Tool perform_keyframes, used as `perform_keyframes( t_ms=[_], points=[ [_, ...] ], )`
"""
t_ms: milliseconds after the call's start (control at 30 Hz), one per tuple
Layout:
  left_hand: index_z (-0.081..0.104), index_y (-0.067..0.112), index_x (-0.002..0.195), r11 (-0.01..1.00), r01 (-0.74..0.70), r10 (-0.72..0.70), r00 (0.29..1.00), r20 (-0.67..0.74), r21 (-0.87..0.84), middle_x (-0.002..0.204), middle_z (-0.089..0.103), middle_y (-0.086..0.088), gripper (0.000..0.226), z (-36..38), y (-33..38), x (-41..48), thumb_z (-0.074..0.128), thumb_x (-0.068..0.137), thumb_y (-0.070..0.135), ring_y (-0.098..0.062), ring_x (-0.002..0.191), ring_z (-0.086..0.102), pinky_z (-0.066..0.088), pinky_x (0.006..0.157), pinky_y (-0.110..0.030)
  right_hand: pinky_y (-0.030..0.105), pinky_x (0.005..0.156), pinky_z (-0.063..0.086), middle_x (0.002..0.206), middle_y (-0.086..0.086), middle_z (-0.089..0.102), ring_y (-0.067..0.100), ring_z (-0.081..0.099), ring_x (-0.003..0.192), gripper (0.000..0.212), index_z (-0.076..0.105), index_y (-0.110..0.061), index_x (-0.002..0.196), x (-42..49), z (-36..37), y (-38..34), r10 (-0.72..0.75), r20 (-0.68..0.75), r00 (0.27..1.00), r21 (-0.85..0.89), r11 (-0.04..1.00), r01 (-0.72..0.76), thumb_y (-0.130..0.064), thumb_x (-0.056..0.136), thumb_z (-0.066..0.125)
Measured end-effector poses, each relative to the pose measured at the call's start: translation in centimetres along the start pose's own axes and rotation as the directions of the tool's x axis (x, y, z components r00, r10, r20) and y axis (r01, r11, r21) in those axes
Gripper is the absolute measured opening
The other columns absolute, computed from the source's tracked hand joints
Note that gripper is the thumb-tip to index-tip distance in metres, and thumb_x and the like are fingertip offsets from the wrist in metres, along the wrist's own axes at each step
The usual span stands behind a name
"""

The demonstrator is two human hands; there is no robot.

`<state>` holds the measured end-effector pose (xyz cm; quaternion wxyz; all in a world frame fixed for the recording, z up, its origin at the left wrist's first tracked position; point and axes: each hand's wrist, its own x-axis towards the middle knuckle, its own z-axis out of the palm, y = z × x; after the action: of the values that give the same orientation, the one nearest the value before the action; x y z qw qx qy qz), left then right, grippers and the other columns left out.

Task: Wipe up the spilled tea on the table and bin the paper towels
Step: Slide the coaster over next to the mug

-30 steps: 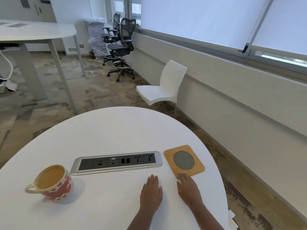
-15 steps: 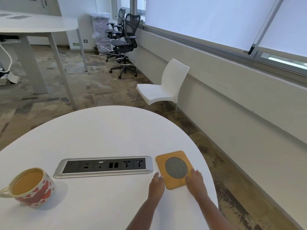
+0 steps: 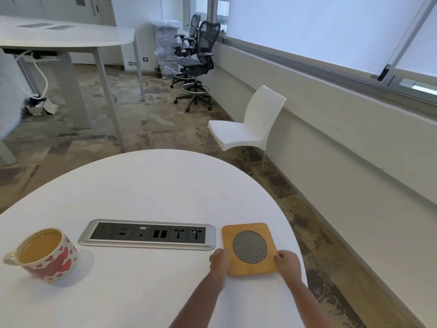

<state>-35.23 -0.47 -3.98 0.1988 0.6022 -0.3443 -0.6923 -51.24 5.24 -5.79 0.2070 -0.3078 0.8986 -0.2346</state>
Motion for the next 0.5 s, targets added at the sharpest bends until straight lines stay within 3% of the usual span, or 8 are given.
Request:
perform_keyframes(
  t_ms=[67,100,167,233,300,367,400,500],
  points=[
    [0.041,-0.001,0.132,1.000,0.021,-0.021,1.000,-0.014,0.016,0.140,0.040,-0.024,0.043,-0.1,0.7,-0.1,0.040,0.095,0.020,-0.036,0.127,0.042,0.039,0.103,-0.041,0.029,0.052,0.020,0.054,0.006,0.039,0.019,0.033,0.056,0.035,0.043,-0.005,0.054,-0.1,0.0,0.3,0.024,0.017,1.000,0.090,0.996,-0.025,0.000,0.088,0.049],
    [0.040,0.001,0.133,1.000,0.027,-0.027,1.000,-0.006,0.002,0.142,0.037,-0.022,0.044,-0.3,0.9,-0.3,0.042,0.094,0.022,-0.034,0.128,0.041,0.040,0.102,-0.038,0.029,0.055,0.024,0.058,0.008,0.045,0.021,0.038,0.059,0.028,0.053,-0.003,0.062,-0.3,-0.1,0.2,0.030,0.021,0.999,0.153,0.988,-0.033,-0.001,0.089,0.050],
    [0.043,0.002,0.132,0.998,0.038,-0.038,0.999,0.015,-0.058,0.142,0.039,-0.020,0.044,-0.5,1.3,-0.2,0.045,0.094,0.024,-0.029,0.115,0.049,0.046,0.084,-0.032,0.029,0.059,0.030,0.066,0.011,0.057,0.022,0.046,0.065,0.019,0.065,-0.001,0.079,-0.9,-0.6,-0.2,0.026,0.005,1.000,0.268,0.963,-0.026,-0.001,0.090,0.050],
    [0.047,0.000,0.128,0.991,0.030,-0.028,0.999,0.024,-0.127,0.128,0.050,-0.018,0.042,-1.0,1.5,-0.2,0.046,0.093,0.023,-0.023,0.096,0.048,0.041,0.063,-0.027,0.029,0.068,0.038,0.091,0.016,0.068,0.027,0.057,0.081,0.020,0.067,0.003,0.103,-1.4,-0.9,-0.8,0.011,-0.025,1.000,0.333,0.943,-0.002,-0.003,0.091,0.051],
    [0.055,-0.002,0.115,0.984,-0.013,0.011,1.000,-0.012,-0.180,0.106,0.054,-0.014,0.032,-1.9,1.8,-0.6,0.046,0.092,0.018,-0.024,0.088,0.047,0.037,0.058,-0.026,0.030,0.080,0.041,0.109,0.019,0.067,0.032,0.060,0.099,0.028,0.062,0.005,0.116,-2.0,-1.1,-1.9,-0.008,-0.042,0.999,0.374,0.927,0.023,-0.004,0.092,0.051],
    [0.058,0.004,0.083,0.977,-0.081,0.063,0.993,-0.096,-0.197,0.082,0.052,-0.009,0.017,-3.2,2.0,-0.9,0.045,0.090,0.012,-0.022,0.074,0.045,0.032,0.055,-0.027,0.031,0.082,0.041,0.110,0.019,0.067,0.030,0.059,0.099,0.028,0.062,0.004,0.116,-2.9,-0.8,-3.4,-0.046,-0.029,0.999,0.410,0.911,0.054,-0.005,0.091,0.052],
    [0.052,0.007,0.068,0.977,-0.117,0.090,0.984,-0.153,-0.176,0.071,0.046,-0.006,0.022,-4.0,2.1,-0.9,0.044,0.088,0.008,-0.020,0.065,0.040,0.029,0.055,-0.028,0.030,0.080,0.040,0.108,0.019,0.067,0.027,0.058,0.095,0.027,0.063,0.003,0.114,-3.4,-0.5,-4.3,-0.067,-0.018,0.998,0.424,0.903,0.068,-0.005,0.090,0.053],
    [0.041,0.011,0.053,0.981,-0.186,0.166,0.948,-0.273,-0.049,0.060,0.041,-0.004,0.033,-7.3,2.2,-1.8,0.040,0.083,0.000,-0.022,0.059,0.035,0.025,0.053,-0.029,0.028,0.081,0.038,0.105,0.016,0.066,0.022,0.054,0.092,0.025,0.065,0.000,0.110,-5.3,0.9,-6.7,-0.122,0.008,0.993,0.447,0.888,0.106,-0.005,0.088,0.055]
  ],
)
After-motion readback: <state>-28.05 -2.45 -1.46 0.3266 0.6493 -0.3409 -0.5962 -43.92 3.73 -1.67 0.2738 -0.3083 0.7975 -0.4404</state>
